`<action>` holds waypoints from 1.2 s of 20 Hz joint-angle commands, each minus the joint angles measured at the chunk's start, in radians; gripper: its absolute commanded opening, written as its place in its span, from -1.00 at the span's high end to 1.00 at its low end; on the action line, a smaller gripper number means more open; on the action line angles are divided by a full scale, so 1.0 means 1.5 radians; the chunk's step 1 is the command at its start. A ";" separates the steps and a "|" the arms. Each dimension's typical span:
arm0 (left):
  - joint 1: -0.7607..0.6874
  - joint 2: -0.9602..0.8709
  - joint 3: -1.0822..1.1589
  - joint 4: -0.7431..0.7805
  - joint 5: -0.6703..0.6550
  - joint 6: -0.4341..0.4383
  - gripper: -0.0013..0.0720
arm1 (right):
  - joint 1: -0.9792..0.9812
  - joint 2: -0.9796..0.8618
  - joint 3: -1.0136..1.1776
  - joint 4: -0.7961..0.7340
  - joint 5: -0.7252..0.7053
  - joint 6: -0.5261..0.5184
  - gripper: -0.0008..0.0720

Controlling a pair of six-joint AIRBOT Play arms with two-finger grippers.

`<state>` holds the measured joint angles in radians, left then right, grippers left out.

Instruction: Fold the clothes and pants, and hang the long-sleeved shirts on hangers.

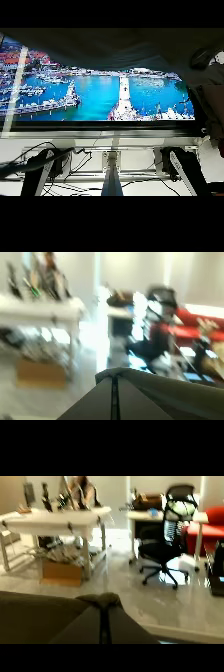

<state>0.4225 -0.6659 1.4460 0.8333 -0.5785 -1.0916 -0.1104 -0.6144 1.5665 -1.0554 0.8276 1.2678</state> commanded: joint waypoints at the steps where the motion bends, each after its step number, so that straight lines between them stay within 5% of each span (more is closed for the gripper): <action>1: 0.035 0.077 0.000 0.077 0.058 -0.001 0.92 | 0.000 0.036 0.041 0.060 0.043 -0.003 0.94; 6: 0.035 -0.022 0.000 0.078 -0.134 -0.001 0.93 | 0.000 -0.025 0.017 0.035 0.108 0.056 0.94; 11: -0.053 -0.283 0.000 0.078 -0.233 0.000 0.93 | 0.000 -0.261 0.003 0.042 0.171 0.092 0.94; 18: -0.204 -0.625 0.000 0.098 -0.123 0.000 0.93 | 0.000 -0.611 0.003 0.000 0.126 0.086 0.94; 21: -0.218 -0.686 0.000 0.098 -0.051 0.000 0.93 | -0.001 -0.675 0.003 -0.032 0.074 0.086 0.94; 24: -0.218 -0.696 0.000 0.107 -0.079 0.000 0.93 | -0.001 -0.694 0.003 -0.082 0.120 0.086 0.94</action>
<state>0.1093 -1.6592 1.4448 0.9798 -0.7067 -1.0924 -0.1116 -1.5955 1.5715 -1.1046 0.9802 1.3979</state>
